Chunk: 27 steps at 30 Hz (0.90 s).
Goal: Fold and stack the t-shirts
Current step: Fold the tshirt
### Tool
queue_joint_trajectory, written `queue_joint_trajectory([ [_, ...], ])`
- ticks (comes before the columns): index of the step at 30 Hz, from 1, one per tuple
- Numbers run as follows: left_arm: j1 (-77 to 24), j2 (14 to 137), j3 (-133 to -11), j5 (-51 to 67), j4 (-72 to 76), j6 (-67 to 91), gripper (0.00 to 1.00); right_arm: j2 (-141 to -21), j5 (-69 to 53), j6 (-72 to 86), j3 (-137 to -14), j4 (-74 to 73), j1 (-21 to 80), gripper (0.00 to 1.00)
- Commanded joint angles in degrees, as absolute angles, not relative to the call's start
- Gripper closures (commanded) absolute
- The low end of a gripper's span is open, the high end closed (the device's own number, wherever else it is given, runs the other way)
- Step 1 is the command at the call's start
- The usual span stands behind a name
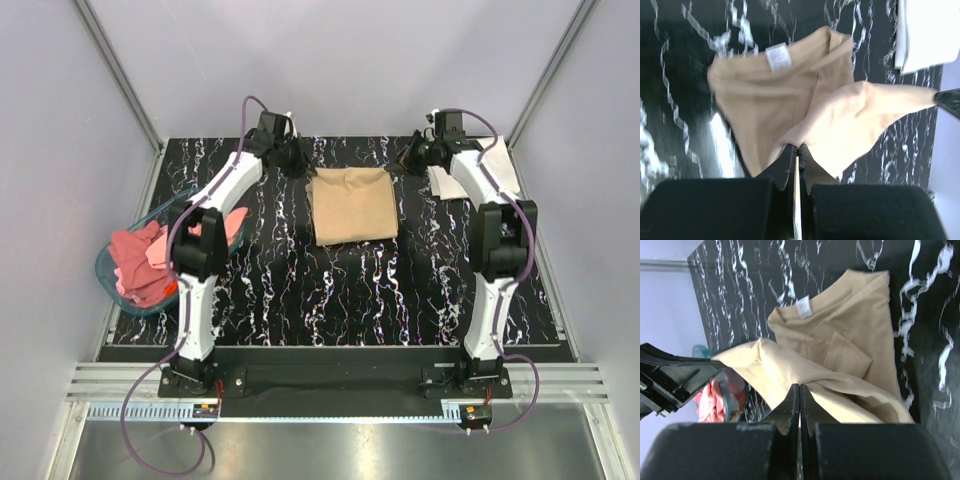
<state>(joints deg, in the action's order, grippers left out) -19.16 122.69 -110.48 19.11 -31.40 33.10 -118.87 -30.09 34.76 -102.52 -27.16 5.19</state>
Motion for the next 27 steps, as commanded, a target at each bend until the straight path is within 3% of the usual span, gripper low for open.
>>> queue_joint_trajectory([
  [1, -17.8, 131.0, -120.2, 24.8, -24.7, 31.8, 1.0, -125.8, -31.9, 34.3, -110.8, -25.9, 4.7, 1.0],
  [6, -15.6, 141.6, -129.4, 24.5, -20.9, 33.0, 1.0, -139.2, -33.0, 34.6, -121.9, -25.2, 3.5, 0.96],
  [10, -13.9, 142.2, -124.6, 24.0, -12.1, 35.4, 1.0, -150.5, -40.8, 34.9, -140.1, -25.5, 3.1, 0.98],
  [13, -12.8, 142.4, -123.7, 23.2, -8.4, 36.1, 1.0, -154.1, -40.2, 33.4, -145.8, -25.2, 3.2, 0.95],
  [18, -12.3, 143.7, -125.5, 22.5, -5.5, 34.9, 1.0, -157.0, -40.5, 33.4, -149.9, -22.9, 3.1, 0.77],
  [19, -12.3, 143.7, -125.3, 22.7, -4.9, 34.6, 1.0, -156.9, -41.3, 33.4, -150.0, -22.9, 3.1, 0.62],
  [21, -12.3, 143.7, -125.6, 22.8, -4.7, 34.5, 1.0, -155.1, -41.4, 32.3, -147.8, -22.8, 3.2, 0.53],
  [27, -12.5, 142.9, -126.7, 25.3, -6.0, 35.2, 1.0, -147.7, -42.3, 26.5, -133.5, -22.5, 3.2, 0.43],
])
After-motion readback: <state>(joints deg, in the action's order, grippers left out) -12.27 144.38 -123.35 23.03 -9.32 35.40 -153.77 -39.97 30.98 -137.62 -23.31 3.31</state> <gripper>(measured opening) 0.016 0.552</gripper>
